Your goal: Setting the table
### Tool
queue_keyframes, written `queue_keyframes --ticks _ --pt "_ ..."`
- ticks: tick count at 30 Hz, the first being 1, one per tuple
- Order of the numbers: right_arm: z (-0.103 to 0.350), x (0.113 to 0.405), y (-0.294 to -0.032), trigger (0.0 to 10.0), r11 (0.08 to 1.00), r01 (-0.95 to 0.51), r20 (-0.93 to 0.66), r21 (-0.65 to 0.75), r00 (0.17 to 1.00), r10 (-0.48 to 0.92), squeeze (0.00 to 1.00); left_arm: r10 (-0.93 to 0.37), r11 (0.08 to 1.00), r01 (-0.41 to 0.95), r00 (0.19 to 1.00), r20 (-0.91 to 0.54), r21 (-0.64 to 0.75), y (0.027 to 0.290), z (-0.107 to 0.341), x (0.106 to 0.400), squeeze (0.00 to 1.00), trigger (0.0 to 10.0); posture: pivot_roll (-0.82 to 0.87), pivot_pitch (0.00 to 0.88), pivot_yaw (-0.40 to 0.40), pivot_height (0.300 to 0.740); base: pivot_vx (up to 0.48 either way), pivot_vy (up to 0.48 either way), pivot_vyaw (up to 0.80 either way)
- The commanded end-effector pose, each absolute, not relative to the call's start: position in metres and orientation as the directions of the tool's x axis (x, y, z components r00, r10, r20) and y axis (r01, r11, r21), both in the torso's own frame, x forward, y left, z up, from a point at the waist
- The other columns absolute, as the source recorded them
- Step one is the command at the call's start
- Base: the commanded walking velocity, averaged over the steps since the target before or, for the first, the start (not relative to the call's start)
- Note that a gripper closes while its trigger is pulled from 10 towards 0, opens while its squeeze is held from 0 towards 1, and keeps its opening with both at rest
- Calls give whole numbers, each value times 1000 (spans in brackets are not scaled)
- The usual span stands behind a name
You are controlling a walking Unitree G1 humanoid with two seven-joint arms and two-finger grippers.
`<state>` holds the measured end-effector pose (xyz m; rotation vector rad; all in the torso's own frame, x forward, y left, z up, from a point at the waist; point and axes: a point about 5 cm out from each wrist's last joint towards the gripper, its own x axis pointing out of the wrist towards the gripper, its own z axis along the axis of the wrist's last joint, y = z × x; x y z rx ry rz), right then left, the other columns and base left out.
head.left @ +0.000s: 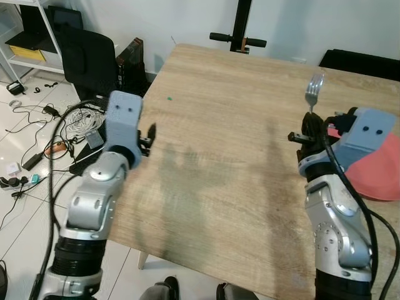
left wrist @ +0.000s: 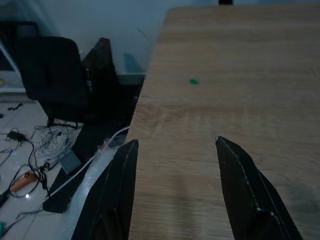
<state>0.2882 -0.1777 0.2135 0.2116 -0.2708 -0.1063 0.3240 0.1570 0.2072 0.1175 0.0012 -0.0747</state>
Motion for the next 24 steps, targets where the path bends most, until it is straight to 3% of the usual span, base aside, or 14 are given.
queue_keyframes --ticks 1,24 --pt "208 289 -176 10000 972 74 231 222 965 -126 0 -73 992 75 997 -15 104 159 201 321 0 10000 -125 56 75 740 0 0 0" --pt "190 290 -171 10000 978 65 182 199 978 -102 0 -28 990 35 998 -53 133 165 172 311 0 10000 -125 56 60 740 0 0 0"
